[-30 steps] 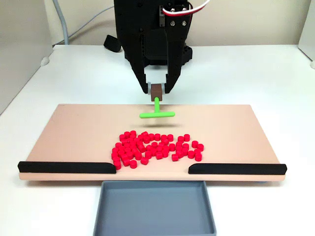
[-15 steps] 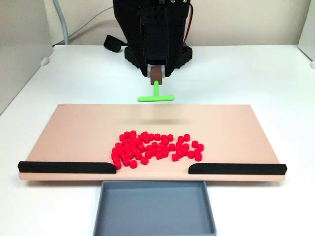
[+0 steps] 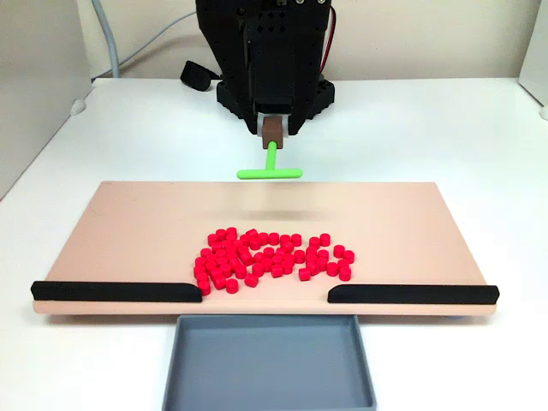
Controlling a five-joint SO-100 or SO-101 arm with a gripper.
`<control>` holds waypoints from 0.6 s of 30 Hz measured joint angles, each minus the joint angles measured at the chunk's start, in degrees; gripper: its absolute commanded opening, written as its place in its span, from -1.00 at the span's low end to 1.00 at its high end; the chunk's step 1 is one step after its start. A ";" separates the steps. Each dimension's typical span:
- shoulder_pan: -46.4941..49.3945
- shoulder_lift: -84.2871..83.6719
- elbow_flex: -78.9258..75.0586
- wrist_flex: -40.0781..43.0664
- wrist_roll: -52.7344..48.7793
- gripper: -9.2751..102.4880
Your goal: Grasp a green tool by the dark brown handle.
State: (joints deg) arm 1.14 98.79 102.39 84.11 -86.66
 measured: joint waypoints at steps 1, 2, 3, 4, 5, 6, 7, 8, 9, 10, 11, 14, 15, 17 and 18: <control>-0.26 0.00 0.00 0.00 0.09 -0.84; -0.44 0.00 0.00 0.00 0.09 -0.84; -0.44 0.00 0.00 0.00 0.09 -0.84; -0.44 0.00 0.00 0.00 0.09 -0.84; -0.44 0.00 0.00 0.00 0.09 -0.84; -0.44 0.00 0.00 0.00 0.09 -0.84; -0.44 0.00 0.00 0.00 0.09 -0.84; -0.44 0.00 0.00 0.00 0.09 -0.84; -0.44 0.00 0.00 0.00 0.09 -0.84; -0.44 0.00 0.00 0.00 0.00 -0.84; -0.44 0.00 0.00 0.00 0.00 -0.84; -0.44 0.00 0.00 0.00 -1.05 -0.84; -0.44 0.00 0.00 0.00 -1.76 -0.84; -0.44 0.00 0.00 0.00 -3.78 -0.84; -0.44 0.00 0.00 0.00 -4.66 -0.84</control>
State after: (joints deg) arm 0.70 98.79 102.39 84.11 -91.32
